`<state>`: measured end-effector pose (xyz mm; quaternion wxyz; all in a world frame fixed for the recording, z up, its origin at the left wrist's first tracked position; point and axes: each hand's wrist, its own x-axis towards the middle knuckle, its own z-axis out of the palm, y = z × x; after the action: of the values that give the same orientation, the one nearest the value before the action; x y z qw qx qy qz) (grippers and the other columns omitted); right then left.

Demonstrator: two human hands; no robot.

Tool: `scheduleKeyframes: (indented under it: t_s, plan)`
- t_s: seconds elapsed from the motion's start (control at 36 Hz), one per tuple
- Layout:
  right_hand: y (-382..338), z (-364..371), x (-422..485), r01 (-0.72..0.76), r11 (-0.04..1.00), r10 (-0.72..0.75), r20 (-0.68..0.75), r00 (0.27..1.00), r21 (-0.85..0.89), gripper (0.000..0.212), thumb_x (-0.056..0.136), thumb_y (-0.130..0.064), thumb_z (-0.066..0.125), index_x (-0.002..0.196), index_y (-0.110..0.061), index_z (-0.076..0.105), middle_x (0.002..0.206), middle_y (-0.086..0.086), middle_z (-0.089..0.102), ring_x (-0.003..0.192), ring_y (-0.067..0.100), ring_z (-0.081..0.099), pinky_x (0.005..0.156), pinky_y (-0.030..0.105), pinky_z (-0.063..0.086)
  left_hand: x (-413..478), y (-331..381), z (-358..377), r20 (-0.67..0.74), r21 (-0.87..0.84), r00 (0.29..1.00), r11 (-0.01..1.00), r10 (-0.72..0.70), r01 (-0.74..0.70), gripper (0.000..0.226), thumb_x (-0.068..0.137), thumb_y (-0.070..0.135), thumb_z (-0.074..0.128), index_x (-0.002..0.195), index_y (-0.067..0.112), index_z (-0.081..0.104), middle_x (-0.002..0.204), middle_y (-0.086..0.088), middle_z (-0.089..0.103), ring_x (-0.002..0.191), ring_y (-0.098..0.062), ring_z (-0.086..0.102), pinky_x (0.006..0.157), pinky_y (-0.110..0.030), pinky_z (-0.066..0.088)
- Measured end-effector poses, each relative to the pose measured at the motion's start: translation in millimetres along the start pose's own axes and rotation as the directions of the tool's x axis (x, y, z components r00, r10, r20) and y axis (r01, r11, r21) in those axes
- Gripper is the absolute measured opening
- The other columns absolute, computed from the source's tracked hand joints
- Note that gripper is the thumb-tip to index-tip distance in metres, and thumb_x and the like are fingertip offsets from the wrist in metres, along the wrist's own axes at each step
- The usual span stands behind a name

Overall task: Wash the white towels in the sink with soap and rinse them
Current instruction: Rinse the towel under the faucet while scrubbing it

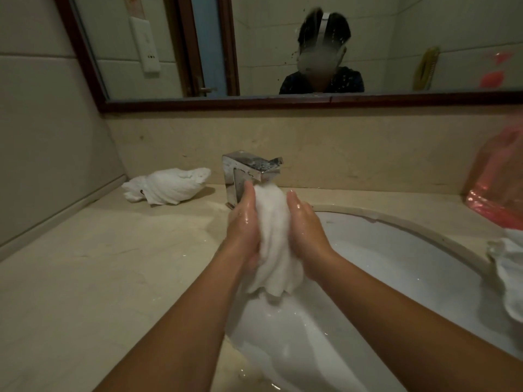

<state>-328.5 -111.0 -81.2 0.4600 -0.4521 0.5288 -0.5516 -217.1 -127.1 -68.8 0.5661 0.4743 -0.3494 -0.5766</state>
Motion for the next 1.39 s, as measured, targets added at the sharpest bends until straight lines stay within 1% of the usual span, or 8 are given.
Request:
scheduleKeyframes:
  t_s: [0.11, 0.22, 0.33, 0.47, 0.67, 0.94, 1.11, 1.39]
  plan:
    - [-2, -5, -7, 0.039, 0.980, -0.071, 0.158, 0.985, 0.195, 0.075, 0.091, -0.078, 0.057, 0.128, -0.015, 0.072, 0.117, 0.013, 0.078, 0.112, 0.028, 0.075, 0.104, 0.048, 0.056, -17, -2, 10, 0.170, 0.084, 0.984, 0.995, -0.062, 0.048, 0.082, 0.104, 0.075, 0.027, 0.104, 0.014, 0.083, 0.110, -0.015, 0.080, 0.106, -0.027, 0.077, 0.094, -0.041, 0.060]
    - [-1, -19, 0, -0.011, 0.982, -0.035, 0.234, 0.972, 0.190, 0.046, 0.100, -0.044, 0.065, 0.113, -0.001, 0.076, 0.111, 0.021, 0.077, 0.106, 0.035, 0.074, 0.100, 0.050, 0.058, -16, 0, 2, 0.213, 0.109, 0.975, 0.993, -0.067, 0.044, 0.077, 0.111, 0.060, 0.022, 0.105, 0.009, 0.080, 0.111, -0.016, 0.080, 0.103, -0.025, 0.077, 0.082, -0.036, 0.063]
    - [2, -26, 9, -0.262, 0.902, 0.170, 0.276, 0.946, 0.342, 0.061, 0.085, -0.039, 0.065, 0.127, 0.004, 0.070, 0.121, 0.027, 0.072, 0.112, 0.042, 0.071, 0.108, 0.053, 0.053, -16, 6, 2, 0.000, 0.184, 0.992, 0.976, 0.123, -0.120, 0.072, 0.115, 0.049, 0.029, 0.088, 0.001, 0.077, 0.087, -0.017, 0.079, 0.074, -0.025, 0.074, 0.063, -0.031, 0.060]
    - [-5, -38, 10, -0.292, 0.811, 0.128, 0.333, 0.934, 0.508, 0.065, 0.089, -0.038, 0.050, 0.132, 0.007, 0.069, 0.133, 0.031, 0.067, 0.126, 0.046, 0.065, 0.118, 0.052, 0.043, -7, 9, -8, -0.072, 0.555, 0.966, 0.814, 0.249, -0.169, 0.053, 0.114, 0.049, 0.032, 0.128, 0.016, 0.071, 0.130, -0.008, 0.070, 0.118, -0.027, 0.062, 0.092, -0.035, 0.047]
    - [-17, -39, 17, -0.255, 0.644, -0.007, 0.340, 0.940, 0.721, 0.050, 0.090, -0.029, 0.041, 0.089, 0.000, 0.082, 0.097, 0.018, 0.078, 0.087, 0.034, 0.078, 0.080, 0.036, 0.063, 29, -10, -18, 0.094, 0.371, 0.995, 0.927, 0.016, -0.050, 0.124, 0.057, 0.115, 0.029, 0.148, 0.037, 0.060, 0.154, -0.001, 0.058, 0.146, -0.028, 0.050, 0.123, -0.055, 0.035]
    - [7, -28, 24, -0.352, 0.826, 0.218, 0.326, 0.920, 0.440, 0.066, 0.088, -0.055, 0.062, 0.127, -0.003, 0.075, 0.134, 0.026, 0.069, 0.127, 0.044, 0.065, 0.118, 0.054, 0.043, 20, 4, -21, -0.104, 0.322, 0.991, 0.940, -0.080, 0.109, 0.126, 0.056, 0.110, 0.025, 0.128, 0.018, 0.071, 0.118, -0.011, 0.076, 0.106, -0.035, 0.072, 0.103, -0.054, 0.056]
    - [15, -22, 16, -0.428, 0.872, 0.343, 0.328, 0.880, 0.237, 0.057, 0.092, -0.031, 0.079, 0.136, 0.002, 0.066, 0.124, 0.027, 0.073, 0.115, 0.044, 0.072, 0.106, 0.054, 0.054, 15, 9, -18, -0.220, 0.244, 0.975, 0.969, 0.030, 0.026, 0.104, 0.080, 0.097, 0.042, 0.133, 0.010, 0.065, 0.126, -0.012, 0.070, 0.113, -0.036, 0.067, 0.104, -0.052, 0.055]
    - [-10, -29, 20, -0.327, 0.811, 0.262, 0.198, 0.944, 0.486, 0.057, 0.109, -0.051, 0.045, 0.126, -0.003, 0.071, 0.117, 0.022, 0.077, 0.110, 0.038, 0.072, 0.086, 0.044, 0.054, 10, 9, -15, -0.143, 0.283, 0.986, 0.958, 0.086, -0.043, 0.110, 0.064, 0.109, 0.033, 0.107, 0.017, 0.074, 0.101, -0.007, 0.079, 0.096, -0.030, 0.075, 0.095, -0.052, 0.060]
